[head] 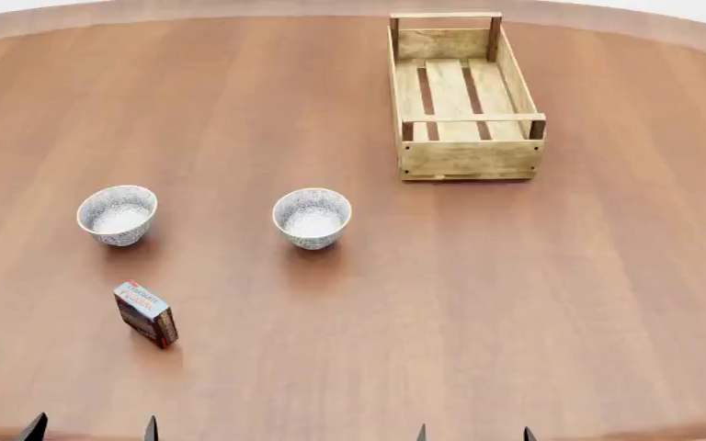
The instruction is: Stack the right bowl on the left bowl and place them in the tray.
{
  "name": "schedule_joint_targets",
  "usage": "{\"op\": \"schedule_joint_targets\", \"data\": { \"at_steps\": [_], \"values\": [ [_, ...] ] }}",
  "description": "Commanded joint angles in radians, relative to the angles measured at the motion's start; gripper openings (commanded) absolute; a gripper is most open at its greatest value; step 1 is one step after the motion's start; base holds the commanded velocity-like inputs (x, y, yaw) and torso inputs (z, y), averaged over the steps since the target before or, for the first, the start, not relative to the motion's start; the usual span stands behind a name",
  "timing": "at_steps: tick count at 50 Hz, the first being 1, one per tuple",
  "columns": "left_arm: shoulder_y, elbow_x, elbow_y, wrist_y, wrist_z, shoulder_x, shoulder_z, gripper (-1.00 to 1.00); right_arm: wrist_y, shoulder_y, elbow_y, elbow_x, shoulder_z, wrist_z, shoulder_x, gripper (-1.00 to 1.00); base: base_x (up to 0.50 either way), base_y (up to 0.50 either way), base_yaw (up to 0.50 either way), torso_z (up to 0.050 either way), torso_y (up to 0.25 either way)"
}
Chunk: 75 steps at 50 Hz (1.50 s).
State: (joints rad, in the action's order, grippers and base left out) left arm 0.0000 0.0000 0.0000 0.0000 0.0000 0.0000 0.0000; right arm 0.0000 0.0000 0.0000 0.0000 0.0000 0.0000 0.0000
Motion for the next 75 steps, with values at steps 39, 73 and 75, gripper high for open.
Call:
{"op": "schedule_joint_targets", "data": {
  "at_steps": [39,73,75],
  "values": [
    [-0.002,-0.098,-0.002,0.017,-0.091,-0.084,0.091,1.0,-0.031,-0.003,0.0,0.035,-0.104,0.152,0.081,1.0,0.0,0.22,0.0,0.0,0.0],
    [-0.11,-0.287,0.495,-0.57,-0.186,-0.182,0.061,1.0,0.49,0.088,-0.494,0.15,-0.093,0.223,0.169,1.0,0.0,0.0,0.0,0.0,0.0],
    [-0.131,-0.283,0.524,-0.593,-0.197,-0.19,0.064,1.0,0.545,0.107,-0.535,0.183,-0.076,0.215,0.175,1.0,0.0,0.0,0.0,0.0,0.0]
  ]
}}
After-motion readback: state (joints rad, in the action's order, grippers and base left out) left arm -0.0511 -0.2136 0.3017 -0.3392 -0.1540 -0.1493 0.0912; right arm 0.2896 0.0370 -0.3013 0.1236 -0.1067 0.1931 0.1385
